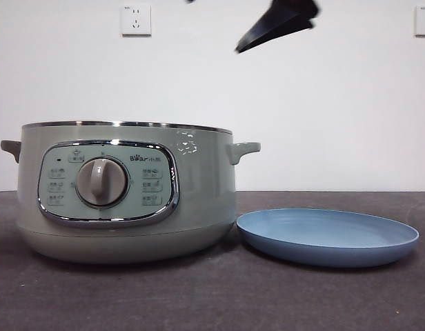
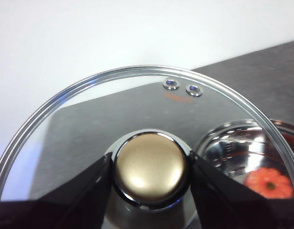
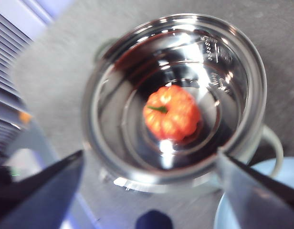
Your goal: Take the pumpkin out from the steamer,put the pumpkin in the blue plate,close the lid
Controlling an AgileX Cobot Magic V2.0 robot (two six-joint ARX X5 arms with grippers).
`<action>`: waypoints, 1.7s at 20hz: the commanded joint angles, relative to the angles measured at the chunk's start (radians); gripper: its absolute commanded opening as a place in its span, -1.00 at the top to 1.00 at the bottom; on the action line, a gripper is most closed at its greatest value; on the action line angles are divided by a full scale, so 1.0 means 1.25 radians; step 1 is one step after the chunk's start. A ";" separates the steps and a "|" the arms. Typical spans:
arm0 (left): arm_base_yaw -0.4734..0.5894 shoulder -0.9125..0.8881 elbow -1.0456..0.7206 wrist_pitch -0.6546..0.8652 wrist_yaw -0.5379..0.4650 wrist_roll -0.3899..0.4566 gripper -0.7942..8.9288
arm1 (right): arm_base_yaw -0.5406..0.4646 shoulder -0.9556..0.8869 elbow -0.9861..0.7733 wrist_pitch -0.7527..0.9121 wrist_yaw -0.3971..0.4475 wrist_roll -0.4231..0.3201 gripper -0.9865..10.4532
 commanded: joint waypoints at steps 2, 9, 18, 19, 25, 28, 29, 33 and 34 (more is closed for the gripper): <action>-0.001 -0.062 0.014 -0.008 -0.057 0.007 0.85 | 0.057 0.146 0.196 -0.104 0.061 -0.044 -0.07; -0.001 -0.082 0.016 -0.071 -0.094 0.007 0.85 | 0.176 0.381 0.465 -0.276 0.314 -0.102 -0.07; -0.001 -0.082 0.016 -0.092 -0.093 0.006 0.85 | 0.191 0.522 0.465 -0.224 0.362 -0.144 -0.08; -0.001 -0.082 0.016 -0.092 -0.093 0.006 0.85 | 0.191 0.536 0.465 -0.216 0.361 -0.149 -0.08; -0.001 -0.082 0.016 -0.096 -0.092 0.006 0.85 | 0.182 0.584 0.465 -0.200 0.308 -0.151 -0.06; -0.001 -0.082 0.016 -0.097 -0.092 0.001 0.85 | 0.174 0.586 0.465 -0.204 0.305 -0.150 0.04; -0.001 -0.082 0.016 -0.102 -0.092 0.000 0.85 | 0.168 0.586 0.464 -0.208 0.305 -0.150 0.21; -0.001 -0.082 0.016 -0.125 -0.091 -0.004 0.85 | 0.161 0.587 0.464 -0.215 0.304 -0.148 0.86; -0.001 -0.082 0.016 -0.125 -0.091 -0.005 0.85 | 0.162 0.587 0.464 -0.214 0.304 -0.148 0.86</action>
